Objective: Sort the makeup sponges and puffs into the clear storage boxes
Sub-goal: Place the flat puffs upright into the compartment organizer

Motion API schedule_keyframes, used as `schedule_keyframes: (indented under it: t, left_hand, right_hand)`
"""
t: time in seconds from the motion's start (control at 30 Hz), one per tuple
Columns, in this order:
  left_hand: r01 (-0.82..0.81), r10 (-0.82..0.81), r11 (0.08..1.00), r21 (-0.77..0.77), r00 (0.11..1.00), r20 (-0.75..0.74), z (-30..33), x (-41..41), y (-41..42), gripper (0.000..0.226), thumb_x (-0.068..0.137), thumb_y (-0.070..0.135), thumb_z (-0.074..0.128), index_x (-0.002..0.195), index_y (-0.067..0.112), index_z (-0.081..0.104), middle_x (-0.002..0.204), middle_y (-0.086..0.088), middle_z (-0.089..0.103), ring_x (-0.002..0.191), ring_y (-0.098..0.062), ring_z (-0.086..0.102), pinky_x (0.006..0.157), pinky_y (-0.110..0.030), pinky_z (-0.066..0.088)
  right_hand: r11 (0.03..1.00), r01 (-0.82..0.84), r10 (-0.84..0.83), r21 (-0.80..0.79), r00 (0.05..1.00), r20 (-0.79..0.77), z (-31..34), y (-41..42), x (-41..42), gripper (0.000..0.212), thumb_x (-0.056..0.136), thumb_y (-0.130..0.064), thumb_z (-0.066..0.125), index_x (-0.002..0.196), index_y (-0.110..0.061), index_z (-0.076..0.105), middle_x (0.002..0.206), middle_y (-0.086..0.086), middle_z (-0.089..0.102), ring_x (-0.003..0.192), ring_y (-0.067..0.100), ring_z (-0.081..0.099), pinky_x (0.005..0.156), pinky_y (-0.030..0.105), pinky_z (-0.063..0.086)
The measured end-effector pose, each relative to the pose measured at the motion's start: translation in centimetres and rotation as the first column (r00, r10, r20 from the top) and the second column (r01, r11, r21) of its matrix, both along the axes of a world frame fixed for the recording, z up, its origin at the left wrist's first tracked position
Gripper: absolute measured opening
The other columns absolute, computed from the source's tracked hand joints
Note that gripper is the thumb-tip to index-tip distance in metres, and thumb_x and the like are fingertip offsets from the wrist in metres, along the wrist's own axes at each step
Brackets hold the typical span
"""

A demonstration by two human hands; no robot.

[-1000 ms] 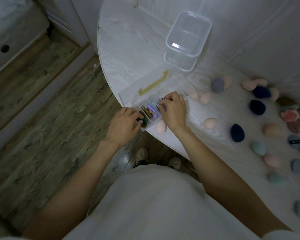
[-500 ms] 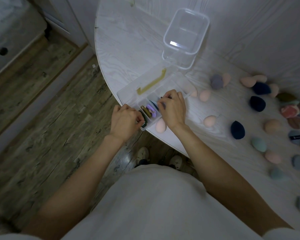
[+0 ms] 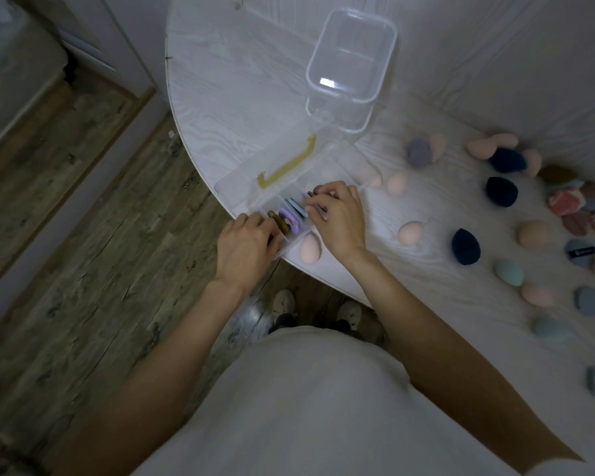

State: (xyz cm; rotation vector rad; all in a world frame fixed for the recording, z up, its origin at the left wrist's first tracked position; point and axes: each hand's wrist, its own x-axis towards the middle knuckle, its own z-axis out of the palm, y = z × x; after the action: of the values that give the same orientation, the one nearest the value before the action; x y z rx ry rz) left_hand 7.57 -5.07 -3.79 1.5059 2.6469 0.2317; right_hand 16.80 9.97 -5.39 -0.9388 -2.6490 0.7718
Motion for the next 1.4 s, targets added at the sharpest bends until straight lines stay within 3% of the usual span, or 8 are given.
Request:
schedule_keyframes:
  t: [0.2, 0.4, 0.6, 0.73, 0.83, 1.1, 1.3, 1.4]
  left_hand:
    - [0.168, -0.197, 0.958, 0.233, 0.975, 0.107, 1.1, 0.3, 2.5, 0.019, 0.089, 0.026, 0.053, 0.087, 0.013, 0.066, 0.083, -0.005, 0.062, 0.076, -0.025, 0.056, 0.059, -0.031, 0.043]
    - [0.546, -0.661, 0.719, 0.43, 0.729, 0.179, 1.4, 5.8, 11.1, 0.024, 0.093, 0.022, 0.049, 0.107, 0.011, 0.065, 0.1, -0.007, 0.065, 0.091, -0.023, 0.057, 0.08, -0.032, 0.045]
    - [0.703, -0.809, 0.588, 0.4, 0.517, 0.28, 0.7, 17.8, 19.9, 0.026, 0.089, 0.023, 0.048, 0.103, 0.012, 0.067, 0.095, -0.005, 0.069, 0.083, -0.022, 0.061, 0.072, -0.03, 0.05]
    - [0.701, -0.728, 0.661, 0.268, 0.513, 0.456, 0.5, 26.5, 26.3, 0.024, 0.09, 0.017, 0.055, 0.113, 0.017, 0.061, 0.106, -0.002, 0.063, 0.096, -0.018, 0.056, 0.084, -0.031, 0.046]
    - [0.652, -0.645, 0.729, 0.208, 0.553, 0.527, -0.1, 31.7, 31.1, 0.03, 0.091, 0.016, 0.055, 0.121, 0.014, 0.057, 0.115, -0.006, 0.059, 0.1, -0.019, 0.056, 0.086, -0.027, 0.042]
    - [0.569, -0.524, 0.822, 0.029, 0.735, 0.43, -4.7, 36.6, 40.3, 0.04, 0.09, 0.012, 0.052, 0.13, 0.006, 0.049, 0.129, -0.02, 0.051, 0.117, -0.036, 0.046, 0.095, -0.038, 0.035]
    - [0.544, -0.506, 0.837, -0.063, 0.811, 0.294, -5.7, 37.6, 42.6, 0.042, 0.089, 0.024, 0.059, 0.125, 0.004, 0.049, 0.131, -0.02, 0.043, 0.119, -0.034, 0.042, 0.089, -0.045, 0.044]
    - [0.481, -0.463, 0.876, 0.044, 0.809, 0.363, -4.6, 36.8, 42.1, 0.04, 0.085, 0.017, 0.062, 0.122, 0.004, 0.053, 0.122, -0.016, 0.053, 0.106, -0.031, 0.053, 0.081, -0.033, 0.044]
  right_hand:
    - [0.997, 0.058, -0.055, 0.042, 0.995, -0.085, 2.5, 1.2, 5.1, 0.02, 0.089, -0.02, 0.056, 0.101, -0.013, 0.07, 0.103, 0.007, 0.063, 0.096, 0.025, 0.055, 0.083, 0.032, 0.04]
    - [0.964, 0.248, -0.251, 0.095, 0.968, 0.018, 3.6, 2.8, 18.6, 0.024, 0.092, -0.022, 0.049, 0.103, -0.013, 0.069, 0.089, 0.004, 0.071, 0.075, 0.021, 0.064, 0.073, 0.032, 0.044]
    - [0.682, 0.731, -0.73, 0.023, 0.68, 0.071, 2.2, 4.8, 34.3, 0.02, 0.089, -0.008, 0.059, 0.107, -0.011, 0.066, 0.104, 0.011, 0.066, 0.095, 0.03, 0.06, 0.082, 0.036, 0.045]
    - [0.482, 0.865, -0.858, 0.141, 0.434, 0.276, 1.8, 7.1, 42.3, 0.039, 0.088, -0.014, 0.059, 0.126, -0.017, 0.055, 0.128, 0.015, 0.049, 0.111, 0.038, 0.044, 0.085, 0.047, 0.045]
    - [0.367, 0.93, -0.811, -0.012, 0.326, 0.486, 0.5, 8.6, 46.5, 0.056, 0.089, -0.026, 0.06, 0.139, -0.033, 0.037, 0.142, 0.011, 0.026, 0.12, 0.038, 0.032, 0.088, 0.048, 0.043]
    - [0.569, 0.812, -0.737, -0.131, 0.574, 0.358, -3.0, 13.1, 47.8, 0.043, 0.079, -0.017, 0.066, 0.121, -0.017, 0.058, 0.116, 0.016, 0.047, 0.108, 0.037, 0.045, 0.082, 0.033, 0.028]
    - [0.569, 0.802, -0.746, -0.183, 0.597, 0.296, -2.5, 15.4, 47.9, 0.053, 0.079, -0.019, 0.07, 0.128, -0.016, 0.049, 0.121, 0.015, 0.039, 0.105, 0.032, 0.042, 0.088, 0.033, 0.037]
    - [0.51, 0.81, -0.796, -0.29, 0.572, 0.197, -2.2, 15.4, 48.5, 0.045, 0.079, -0.013, 0.072, 0.12, -0.012, 0.054, 0.118, 0.015, 0.04, 0.099, 0.029, 0.051, 0.078, 0.024, 0.036]
